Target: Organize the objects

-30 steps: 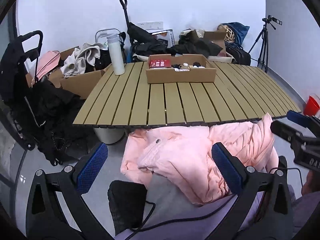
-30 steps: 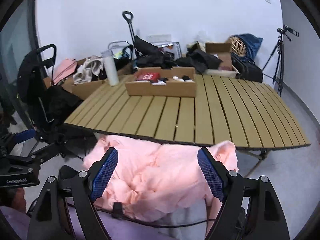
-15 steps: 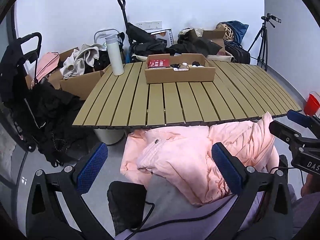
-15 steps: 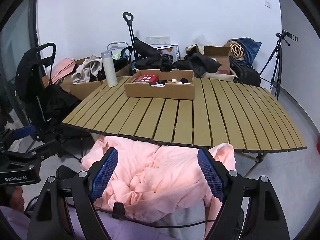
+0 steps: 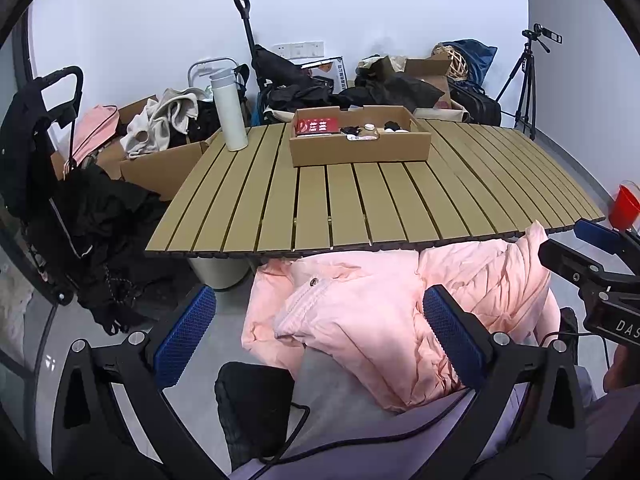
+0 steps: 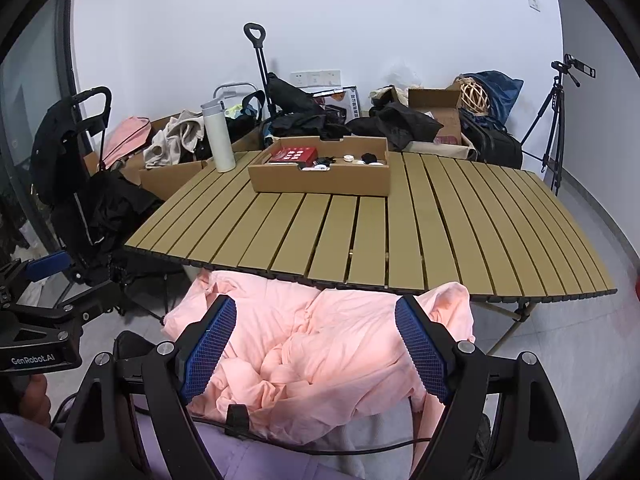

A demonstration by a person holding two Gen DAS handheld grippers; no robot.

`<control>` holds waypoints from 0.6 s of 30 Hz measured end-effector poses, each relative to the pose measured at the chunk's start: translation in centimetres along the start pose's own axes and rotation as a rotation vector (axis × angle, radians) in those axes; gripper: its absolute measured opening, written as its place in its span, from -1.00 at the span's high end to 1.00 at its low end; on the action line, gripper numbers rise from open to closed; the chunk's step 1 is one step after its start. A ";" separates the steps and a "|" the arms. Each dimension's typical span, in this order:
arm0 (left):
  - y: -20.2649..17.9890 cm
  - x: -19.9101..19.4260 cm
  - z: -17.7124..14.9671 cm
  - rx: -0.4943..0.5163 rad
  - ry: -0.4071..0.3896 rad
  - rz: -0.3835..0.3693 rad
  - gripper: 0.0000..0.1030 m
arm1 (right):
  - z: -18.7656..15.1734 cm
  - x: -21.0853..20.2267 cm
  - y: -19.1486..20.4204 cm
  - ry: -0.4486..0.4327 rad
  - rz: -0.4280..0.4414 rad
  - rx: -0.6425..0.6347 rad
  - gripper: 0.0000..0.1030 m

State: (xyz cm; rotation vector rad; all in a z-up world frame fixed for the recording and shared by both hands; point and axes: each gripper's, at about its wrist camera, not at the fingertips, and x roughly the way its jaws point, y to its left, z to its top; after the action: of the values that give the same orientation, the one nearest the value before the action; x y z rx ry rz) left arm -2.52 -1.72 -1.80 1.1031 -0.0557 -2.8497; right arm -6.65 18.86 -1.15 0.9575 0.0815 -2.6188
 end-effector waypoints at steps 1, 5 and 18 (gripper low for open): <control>0.0 0.0 0.0 0.000 0.000 0.000 -1.00 | 0.0 0.0 0.1 0.000 0.001 -0.002 -0.65; -0.1 0.0 0.0 0.004 -0.002 -0.001 -1.00 | 0.0 -0.1 0.0 -0.002 -0.001 0.001 -0.65; 0.0 0.0 0.0 -0.002 0.000 0.005 -1.00 | 0.0 0.0 0.1 0.004 -0.004 0.007 -0.65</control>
State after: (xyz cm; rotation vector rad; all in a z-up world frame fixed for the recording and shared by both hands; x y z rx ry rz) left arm -2.52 -1.77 -1.85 1.1015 -0.0556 -2.8450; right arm -6.57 18.75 -1.15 0.9654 0.0757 -2.6227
